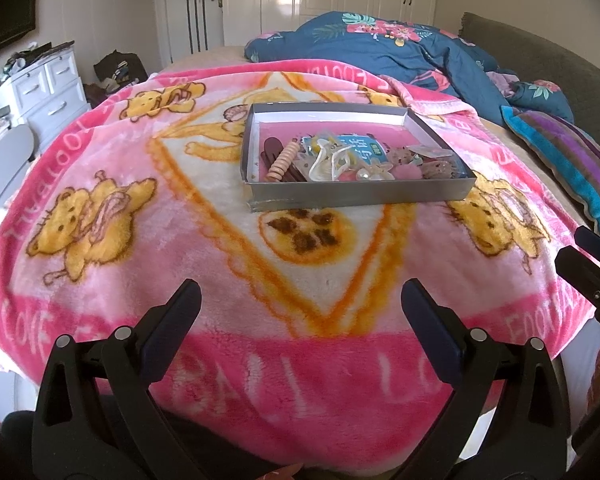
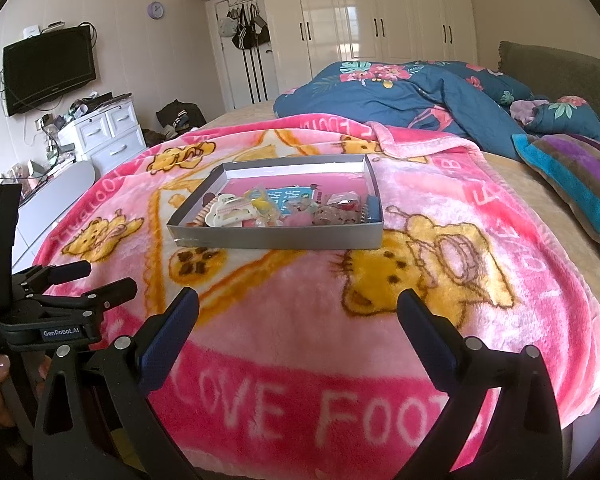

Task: Organize jewelry

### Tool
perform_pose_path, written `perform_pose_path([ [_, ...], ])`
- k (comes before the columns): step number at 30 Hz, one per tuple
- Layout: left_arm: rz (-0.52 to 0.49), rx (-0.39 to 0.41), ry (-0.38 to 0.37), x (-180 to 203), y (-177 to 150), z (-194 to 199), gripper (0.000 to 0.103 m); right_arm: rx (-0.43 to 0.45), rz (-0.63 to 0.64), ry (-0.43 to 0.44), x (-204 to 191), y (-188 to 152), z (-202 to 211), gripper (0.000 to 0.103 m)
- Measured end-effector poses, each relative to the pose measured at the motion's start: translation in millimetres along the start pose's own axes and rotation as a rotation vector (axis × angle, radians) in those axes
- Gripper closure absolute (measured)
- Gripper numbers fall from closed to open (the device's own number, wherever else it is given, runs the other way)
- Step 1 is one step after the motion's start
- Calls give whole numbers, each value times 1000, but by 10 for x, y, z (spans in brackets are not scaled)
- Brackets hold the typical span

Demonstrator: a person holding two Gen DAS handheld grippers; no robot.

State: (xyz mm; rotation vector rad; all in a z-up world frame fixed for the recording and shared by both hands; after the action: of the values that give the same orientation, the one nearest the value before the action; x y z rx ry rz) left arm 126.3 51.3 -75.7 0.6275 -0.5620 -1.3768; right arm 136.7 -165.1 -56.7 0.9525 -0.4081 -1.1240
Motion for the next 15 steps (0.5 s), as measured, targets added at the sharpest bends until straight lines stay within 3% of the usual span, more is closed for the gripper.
perform_pose_path([
  [15, -1, 0, 5, -14, 3, -1, 9, -9, -5, 5, 19, -41, 2, 4],
])
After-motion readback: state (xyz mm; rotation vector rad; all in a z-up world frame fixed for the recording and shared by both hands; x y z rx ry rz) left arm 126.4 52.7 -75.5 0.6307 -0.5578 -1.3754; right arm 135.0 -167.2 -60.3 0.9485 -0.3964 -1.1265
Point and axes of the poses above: each gripper's, at about its wrist camera, not at the fingertips, and z roughly against the way its jaws point, x to its right, y to its top, the point moved 6 cm from there along -z, roughly the way its jaws point, and after that the axes turned 3 degrees about y, right-handed, at the moved point
